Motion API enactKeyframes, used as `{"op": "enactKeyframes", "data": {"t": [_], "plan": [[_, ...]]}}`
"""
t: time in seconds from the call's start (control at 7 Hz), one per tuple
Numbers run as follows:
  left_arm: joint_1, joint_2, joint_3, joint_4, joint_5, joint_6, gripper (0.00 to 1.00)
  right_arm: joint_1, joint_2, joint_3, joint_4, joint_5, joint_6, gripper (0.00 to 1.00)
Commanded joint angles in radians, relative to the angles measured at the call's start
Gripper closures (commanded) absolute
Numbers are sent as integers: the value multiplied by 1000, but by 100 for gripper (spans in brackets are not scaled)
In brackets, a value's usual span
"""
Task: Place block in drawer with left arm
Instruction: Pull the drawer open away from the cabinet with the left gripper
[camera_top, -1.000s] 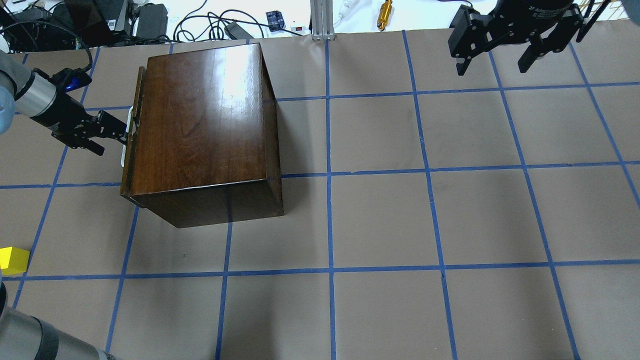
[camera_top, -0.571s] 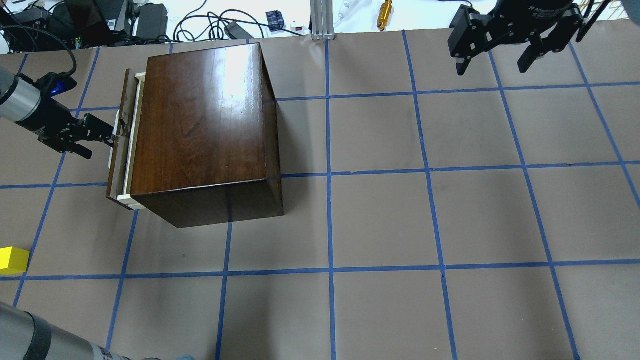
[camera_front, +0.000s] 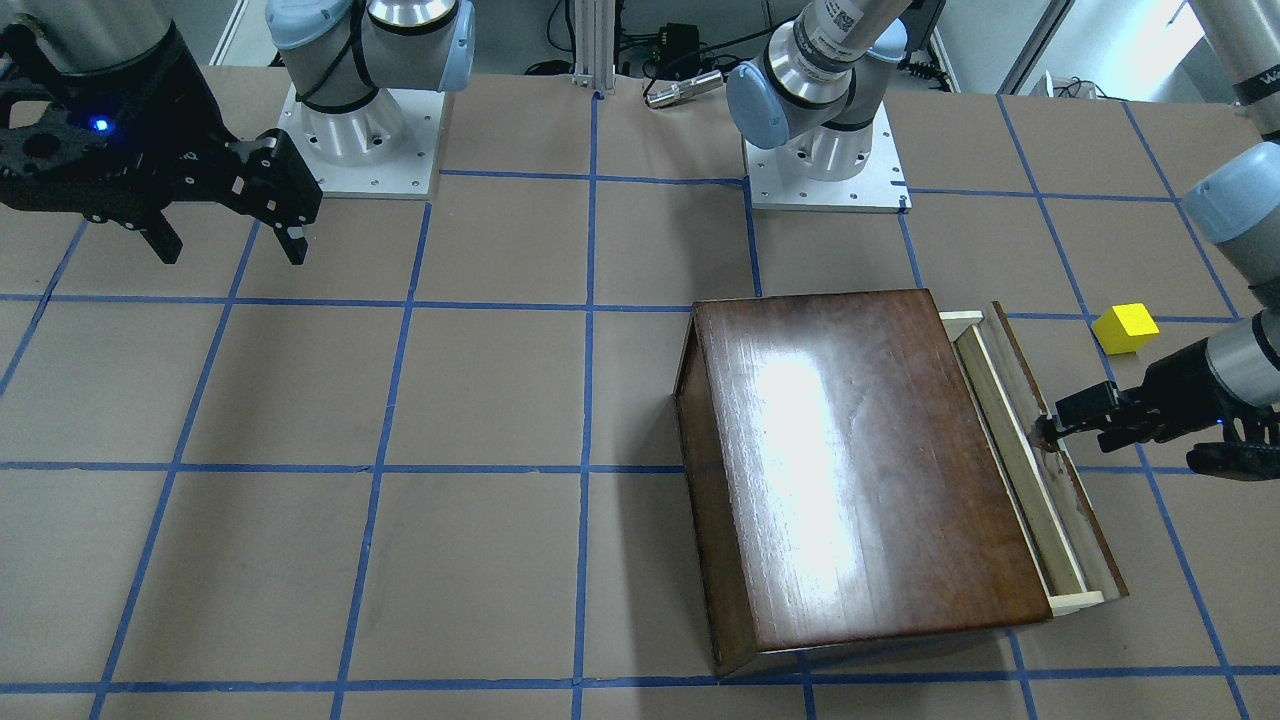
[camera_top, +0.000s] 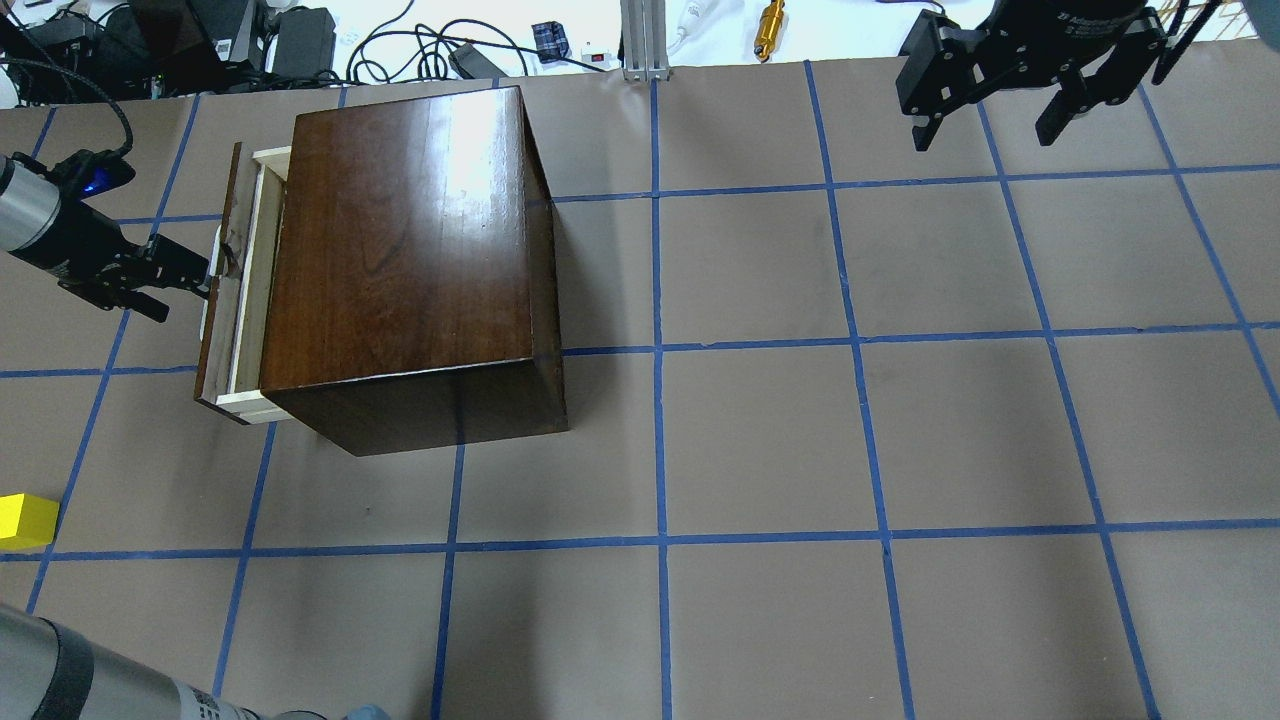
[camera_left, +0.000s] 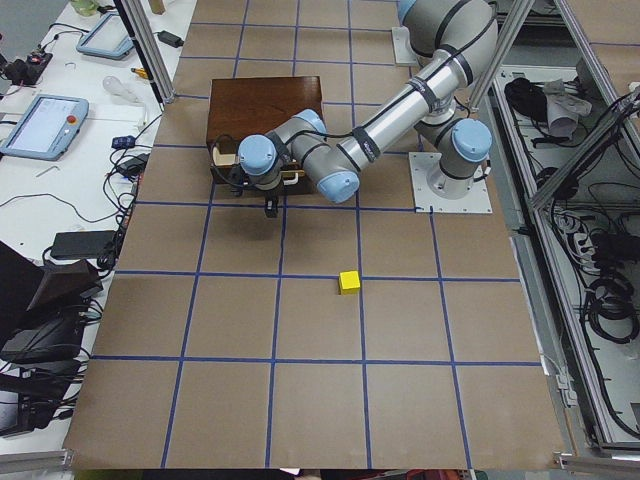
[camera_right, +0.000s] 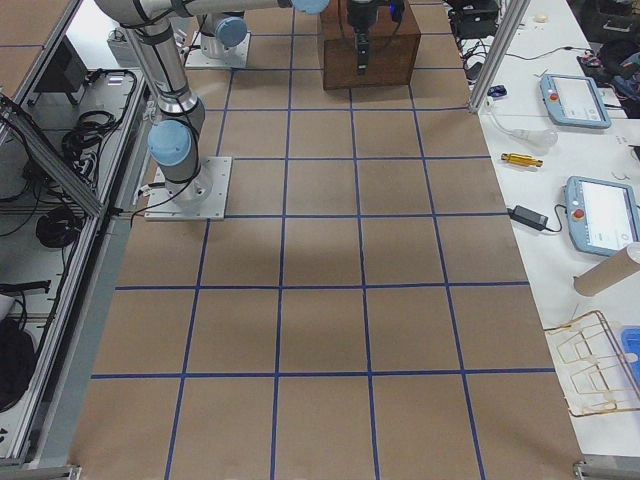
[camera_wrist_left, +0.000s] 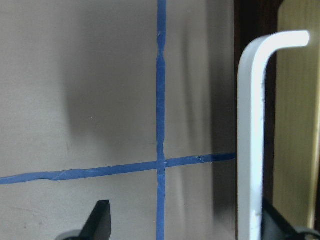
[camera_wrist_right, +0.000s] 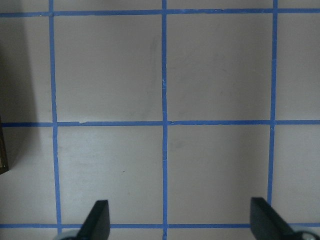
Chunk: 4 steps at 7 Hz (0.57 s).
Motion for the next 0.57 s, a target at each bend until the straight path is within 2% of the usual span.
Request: {"op": "enactKeyframes", "data": {"t": [0.0,0.43], "plan": [[15,-5,15,-8,0,43,0,1,1,0,0,-1,0,0],[52,-36,49,-14,0,83,0,1,-1,0,0,-1,0,0]]}}
